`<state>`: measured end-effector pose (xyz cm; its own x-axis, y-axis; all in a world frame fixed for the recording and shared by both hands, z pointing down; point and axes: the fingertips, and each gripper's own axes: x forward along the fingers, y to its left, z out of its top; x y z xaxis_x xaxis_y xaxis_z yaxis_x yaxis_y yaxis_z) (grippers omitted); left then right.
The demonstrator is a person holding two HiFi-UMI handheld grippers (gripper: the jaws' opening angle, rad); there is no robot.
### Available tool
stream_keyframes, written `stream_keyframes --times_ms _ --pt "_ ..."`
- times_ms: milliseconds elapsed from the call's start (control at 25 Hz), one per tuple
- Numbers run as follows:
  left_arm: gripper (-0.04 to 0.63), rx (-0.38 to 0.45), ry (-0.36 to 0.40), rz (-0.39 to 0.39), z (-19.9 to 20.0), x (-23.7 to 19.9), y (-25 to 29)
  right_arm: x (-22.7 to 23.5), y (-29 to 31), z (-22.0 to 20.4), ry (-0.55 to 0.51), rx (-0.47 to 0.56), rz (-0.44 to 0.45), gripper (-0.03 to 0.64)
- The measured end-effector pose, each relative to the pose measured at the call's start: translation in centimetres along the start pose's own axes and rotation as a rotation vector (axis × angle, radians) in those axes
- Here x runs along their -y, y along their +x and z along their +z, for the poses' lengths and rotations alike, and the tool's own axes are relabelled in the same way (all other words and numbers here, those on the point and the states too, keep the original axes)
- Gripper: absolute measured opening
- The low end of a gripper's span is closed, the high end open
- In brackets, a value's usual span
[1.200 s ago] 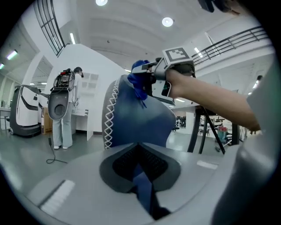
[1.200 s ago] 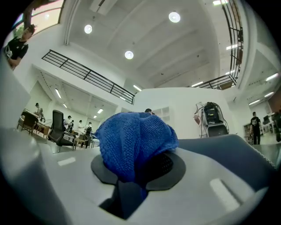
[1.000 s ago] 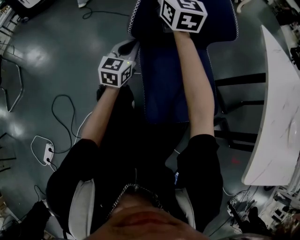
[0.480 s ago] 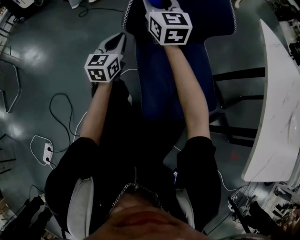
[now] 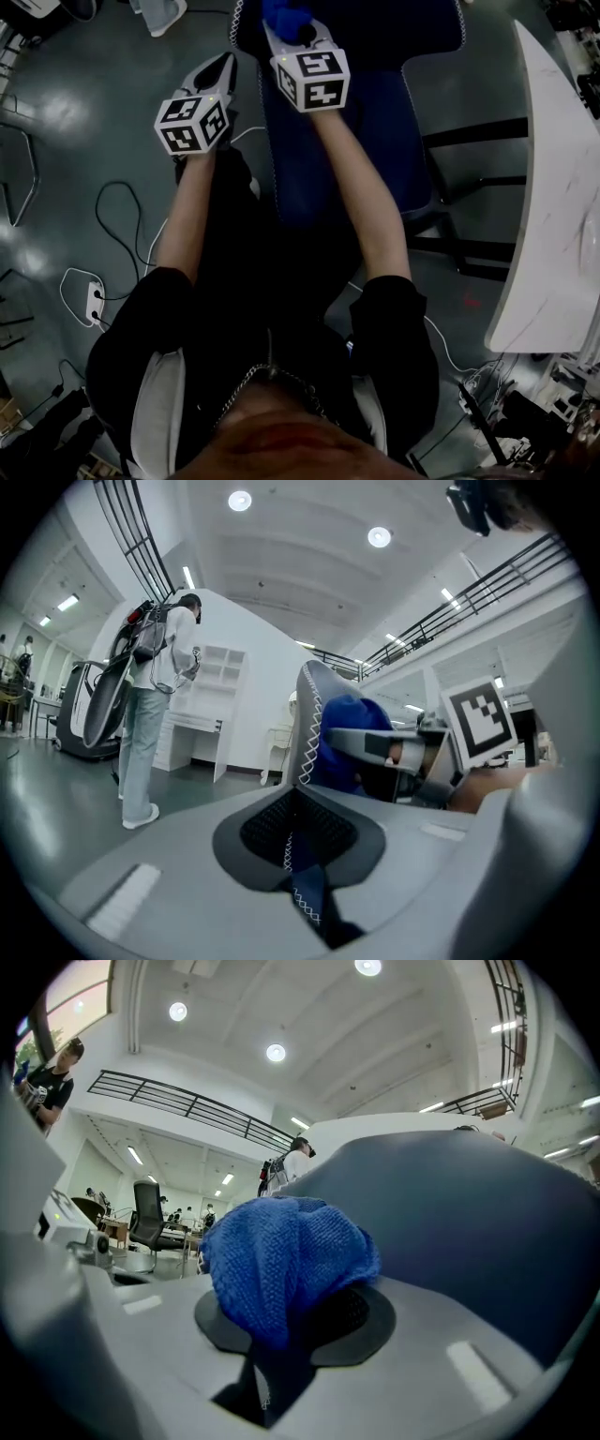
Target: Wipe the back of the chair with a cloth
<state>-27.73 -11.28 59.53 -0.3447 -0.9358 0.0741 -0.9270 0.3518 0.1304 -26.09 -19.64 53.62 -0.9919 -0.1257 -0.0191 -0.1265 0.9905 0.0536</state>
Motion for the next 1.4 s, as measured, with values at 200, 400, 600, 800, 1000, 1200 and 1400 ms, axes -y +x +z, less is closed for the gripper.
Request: stream_keyframes --times_ms 200,400,600,800,1000,1200,1400 --pt "0.011 0.009 0.014 0.006 0.1 0.5 0.1 -0.7 -0.1 -5.0 -0.032 -0.117 0.026 0.109" --pt "0.011 0.0 0.02 -0.001 0.0 0.8 0.2 -1.6 0.1 -12.6 -0.061 -0.393 0.094 0.115" --pt "0.011 0.016 0.077 -0.025 0.5 1.9 0.2 -2.6 -0.9 -14.9 -0.094 -0.462 0.104 0.115" --pt "0.011 0.051 0.193 -0.118 1.9 5.2 0.5 -0.1 -2.2 -11.1 -0.089 -0.349 -0.007 0.115" --pt "0.011 0.091 0.206 -0.239 4.4 8.6 1.8 5.3 -4.5 -6.7 -0.027 -0.217 -0.212 0.116" --pt "0.011 0.086 0.228 -0.322 6.2 11.8 5.0 9.0 -7.0 -2.6 -0.02 -0.169 -0.332 0.115" --pt "0.011 0.032 0.269 -0.405 10.6 14.9 7.0 11.2 -9.5 3.1 0.04 -0.14 -0.42 0.115"
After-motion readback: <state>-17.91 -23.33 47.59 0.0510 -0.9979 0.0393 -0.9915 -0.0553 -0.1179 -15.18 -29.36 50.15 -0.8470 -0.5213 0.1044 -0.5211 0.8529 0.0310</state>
